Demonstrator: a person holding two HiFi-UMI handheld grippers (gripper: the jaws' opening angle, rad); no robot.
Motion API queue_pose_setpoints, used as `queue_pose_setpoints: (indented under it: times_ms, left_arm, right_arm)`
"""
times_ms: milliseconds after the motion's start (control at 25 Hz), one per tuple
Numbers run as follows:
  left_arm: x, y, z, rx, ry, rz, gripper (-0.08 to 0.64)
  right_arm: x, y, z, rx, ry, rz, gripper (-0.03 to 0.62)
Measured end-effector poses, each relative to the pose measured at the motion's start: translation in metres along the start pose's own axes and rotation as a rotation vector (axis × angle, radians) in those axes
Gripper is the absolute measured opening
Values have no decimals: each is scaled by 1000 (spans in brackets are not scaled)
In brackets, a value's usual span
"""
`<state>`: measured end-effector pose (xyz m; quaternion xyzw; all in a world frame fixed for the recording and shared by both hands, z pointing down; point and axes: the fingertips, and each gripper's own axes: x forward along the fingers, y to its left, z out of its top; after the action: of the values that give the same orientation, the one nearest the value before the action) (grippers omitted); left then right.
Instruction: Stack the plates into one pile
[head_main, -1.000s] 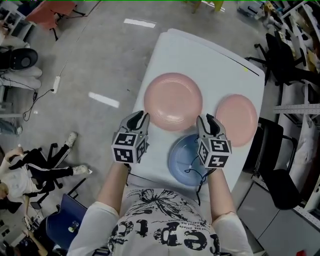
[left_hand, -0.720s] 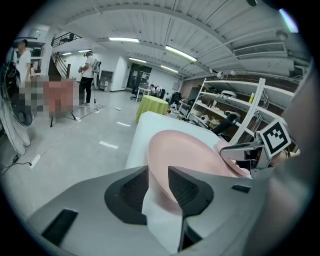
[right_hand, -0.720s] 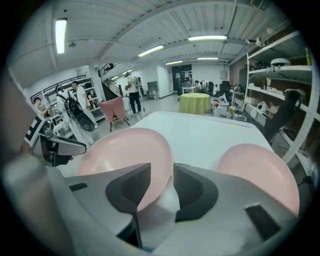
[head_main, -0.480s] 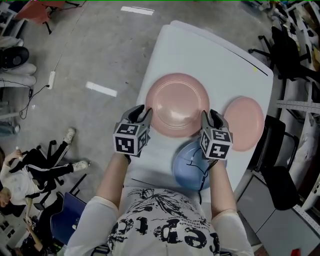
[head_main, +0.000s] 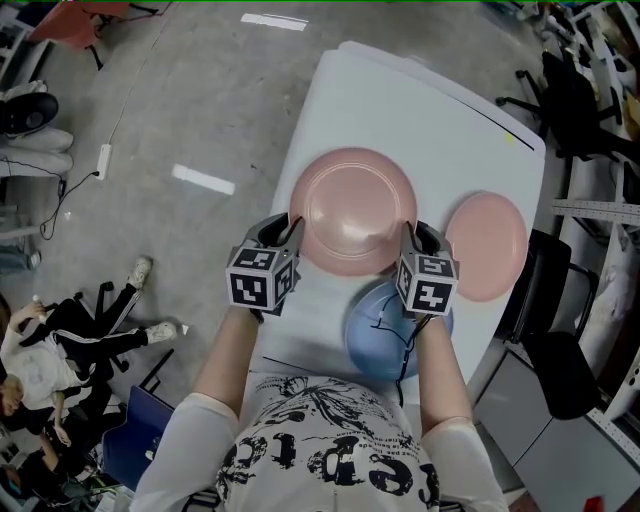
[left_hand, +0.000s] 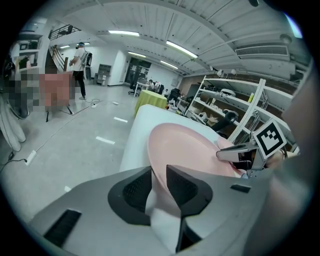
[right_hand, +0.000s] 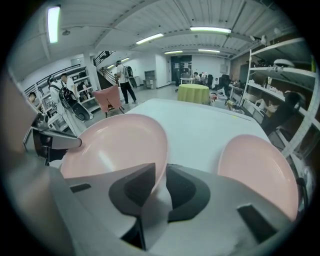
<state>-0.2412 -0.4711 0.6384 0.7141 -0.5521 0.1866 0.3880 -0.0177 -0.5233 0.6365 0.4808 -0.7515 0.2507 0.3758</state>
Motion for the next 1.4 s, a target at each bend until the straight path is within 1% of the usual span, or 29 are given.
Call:
queue_pose_setpoints:
  times_ms: [120, 280, 520, 680, 800, 920, 1080, 1280, 1400]
  left_arm:
    - [-9, -3, -2, 1, 4, -3, 101]
    - [-26, -10, -1, 3, -27, -5, 101]
    - [-62, -32, 2, 30, -77, 6, 101]
    - [-92, -50, 0, 53, -112, 5, 101]
    - [-113, -70, -10, 73, -129, -3, 103]
    - [-125, -90, -25, 90, -126, -13, 103]
    - [-140, -119, -54, 93, -113, -25, 103]
    - [-152, -151, -83, 85, -95, -50, 100]
    - [-156, -167, -103, 108, -73, -52, 100]
  right_arm:
    - [-9, 4, -1, 9, -2, 26, 75]
    - [-26, 7, 2, 16, -36, 49, 75]
    - [-64, 9, 0, 11, -82, 52, 74]
    - [-97, 12, -7, 10, -119, 36, 75]
    - [-126, 10, -21, 8, -140, 27, 75]
    - [-151, 3, -38, 12, -149, 23, 75]
    - [-181, -6, -73, 23, -146, 16, 75]
    - [-210, -18, -115, 59, -136, 3, 75]
    - [-224, -24, -144, 76, -119, -7, 77]
